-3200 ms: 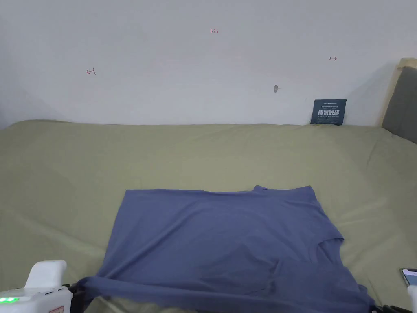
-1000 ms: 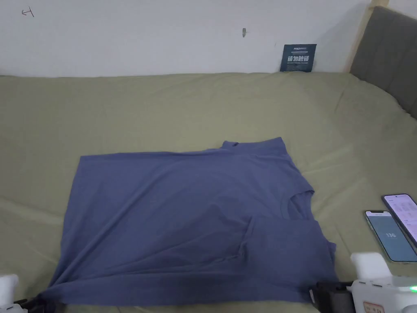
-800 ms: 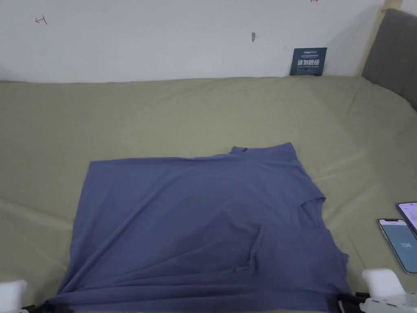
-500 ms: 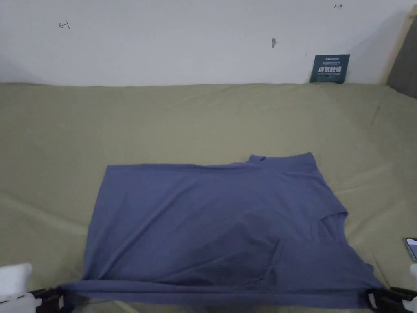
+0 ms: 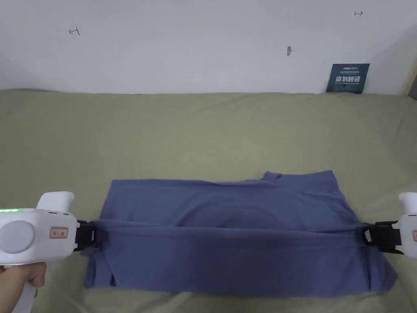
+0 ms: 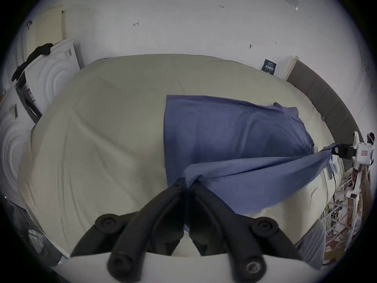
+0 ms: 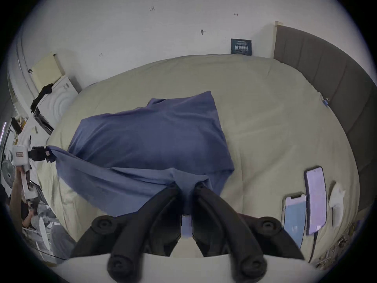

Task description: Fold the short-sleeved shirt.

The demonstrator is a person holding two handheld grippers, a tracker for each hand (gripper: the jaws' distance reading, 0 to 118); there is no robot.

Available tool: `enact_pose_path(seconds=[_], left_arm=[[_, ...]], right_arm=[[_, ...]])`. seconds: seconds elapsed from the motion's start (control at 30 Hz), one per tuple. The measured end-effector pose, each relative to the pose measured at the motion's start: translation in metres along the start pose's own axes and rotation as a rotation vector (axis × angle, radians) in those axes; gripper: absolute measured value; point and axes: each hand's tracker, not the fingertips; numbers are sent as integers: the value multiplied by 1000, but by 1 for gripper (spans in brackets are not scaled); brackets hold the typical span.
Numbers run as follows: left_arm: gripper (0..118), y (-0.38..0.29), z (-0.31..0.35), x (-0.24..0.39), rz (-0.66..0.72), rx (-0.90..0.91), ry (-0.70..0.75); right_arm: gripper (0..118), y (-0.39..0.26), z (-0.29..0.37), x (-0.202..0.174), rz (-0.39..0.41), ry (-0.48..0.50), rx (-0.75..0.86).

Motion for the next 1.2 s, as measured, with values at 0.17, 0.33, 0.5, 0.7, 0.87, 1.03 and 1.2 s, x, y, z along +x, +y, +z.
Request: enact_pose_path(seconds=[0.17,0.33,0.5,0.7,0.87,1.03,1.2], left_arm=[[2,5,-34,2,51,-18,-11],[118,-8,-29,1,88,44,2],[116,-26,0,-7,102,83,30],[0,-68,17,-8,114,34,28],[0,-81,11,-3,102,19,41],[111,-67,-6,7,113,7,67],[110,-59,-42,13,45,-89,133]], right_arm=[[11,4,-31,3,-7,-14,-26],[115,-11,-23,4,-36,-17,36],[115,-39,1,1,-50,-15,61],[1,-86,19,-8,-8,-29,76],[1,-106,23,-1,-39,-36,63],[1,-108,21,4,-39,-55,53],[1,-104,13,6,-46,-57,45]])
